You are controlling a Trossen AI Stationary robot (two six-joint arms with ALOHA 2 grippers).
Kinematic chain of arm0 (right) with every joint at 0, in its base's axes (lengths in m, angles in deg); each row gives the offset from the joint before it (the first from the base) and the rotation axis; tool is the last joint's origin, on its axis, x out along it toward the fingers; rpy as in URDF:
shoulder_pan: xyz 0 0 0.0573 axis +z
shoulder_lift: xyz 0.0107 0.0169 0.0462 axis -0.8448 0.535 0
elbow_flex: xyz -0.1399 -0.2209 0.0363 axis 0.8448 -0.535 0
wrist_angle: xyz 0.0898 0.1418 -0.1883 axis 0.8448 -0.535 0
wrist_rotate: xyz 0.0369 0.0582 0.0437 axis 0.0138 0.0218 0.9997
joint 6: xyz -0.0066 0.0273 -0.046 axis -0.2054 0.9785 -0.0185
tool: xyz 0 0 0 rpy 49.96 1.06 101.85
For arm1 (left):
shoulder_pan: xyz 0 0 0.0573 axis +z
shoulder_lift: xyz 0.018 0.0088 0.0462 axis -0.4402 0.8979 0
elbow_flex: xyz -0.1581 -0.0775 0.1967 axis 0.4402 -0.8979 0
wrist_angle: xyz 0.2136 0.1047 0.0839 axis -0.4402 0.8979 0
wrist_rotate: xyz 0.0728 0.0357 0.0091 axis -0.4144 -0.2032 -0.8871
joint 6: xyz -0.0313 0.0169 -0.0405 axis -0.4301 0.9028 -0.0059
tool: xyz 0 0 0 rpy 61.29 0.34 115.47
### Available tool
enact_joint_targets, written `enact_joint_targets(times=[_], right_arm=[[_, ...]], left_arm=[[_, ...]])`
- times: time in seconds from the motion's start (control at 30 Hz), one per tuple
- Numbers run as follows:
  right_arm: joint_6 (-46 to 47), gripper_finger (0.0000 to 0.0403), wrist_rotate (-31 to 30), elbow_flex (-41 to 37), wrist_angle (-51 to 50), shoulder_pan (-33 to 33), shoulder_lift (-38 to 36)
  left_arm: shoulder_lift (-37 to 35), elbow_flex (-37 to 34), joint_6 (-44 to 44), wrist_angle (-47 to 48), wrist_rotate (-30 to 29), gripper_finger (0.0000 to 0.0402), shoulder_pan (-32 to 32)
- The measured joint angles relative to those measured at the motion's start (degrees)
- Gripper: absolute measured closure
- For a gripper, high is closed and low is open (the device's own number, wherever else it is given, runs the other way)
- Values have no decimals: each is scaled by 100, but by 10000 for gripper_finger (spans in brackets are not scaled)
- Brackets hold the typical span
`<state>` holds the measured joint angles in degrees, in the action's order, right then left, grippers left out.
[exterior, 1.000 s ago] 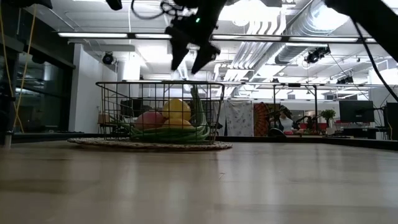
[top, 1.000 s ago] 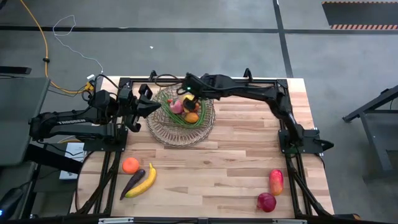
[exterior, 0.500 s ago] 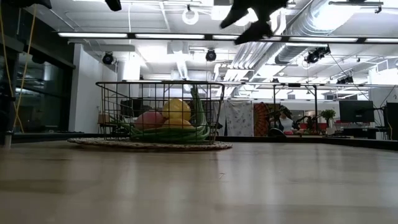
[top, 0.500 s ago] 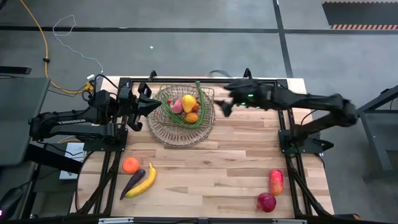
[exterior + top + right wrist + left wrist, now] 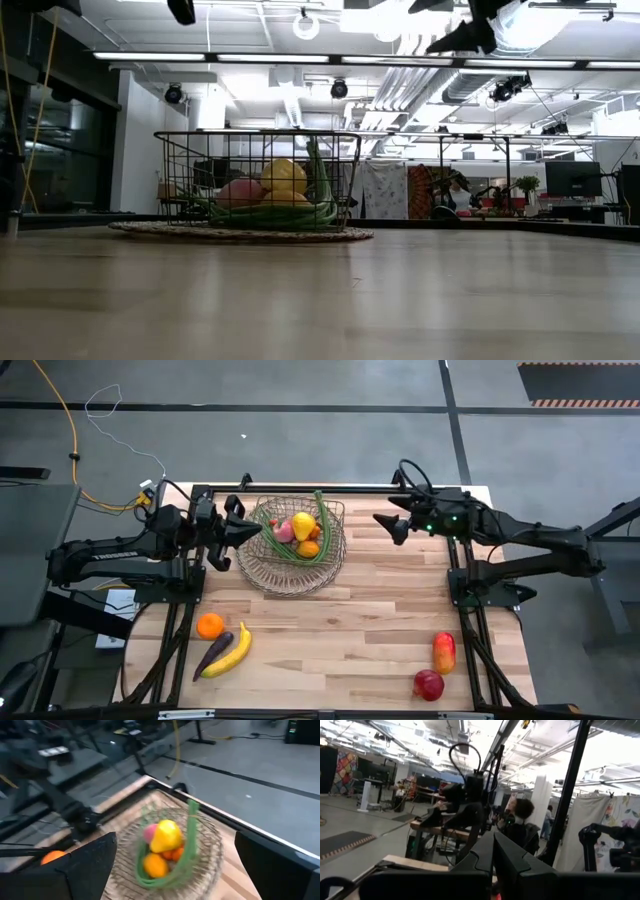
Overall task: Build produce basket
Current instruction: Put the red mango into the wire basket
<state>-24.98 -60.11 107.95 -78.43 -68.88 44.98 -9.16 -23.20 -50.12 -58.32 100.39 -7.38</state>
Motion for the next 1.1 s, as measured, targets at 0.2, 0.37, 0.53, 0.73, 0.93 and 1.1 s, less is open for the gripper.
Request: enact_joint_targets(times=[0.2,0.37,0.53,0.73,0.93,1.1], right_arm=[[-217,9,1078,0,720,0,152],[-905,9,1402,0,1166,4,369],[-1005,9,1553,-2,1326,111,497],[-1101,9,1587,-2,1308,196,487],[-1301,9,1599,-2,1303,386,485],[-1389,9,1547,-2,1296,506,485]], left_arm=[[0,0,-154,33,15,402,-2],[0,0,-87,82,-28,401,-2],[2,0,0,239,-90,402,-2],[1,0,1,333,20,401,-2],[83,0,-2,318,13,402,-2],[395,0,0,341,9,401,-2]])
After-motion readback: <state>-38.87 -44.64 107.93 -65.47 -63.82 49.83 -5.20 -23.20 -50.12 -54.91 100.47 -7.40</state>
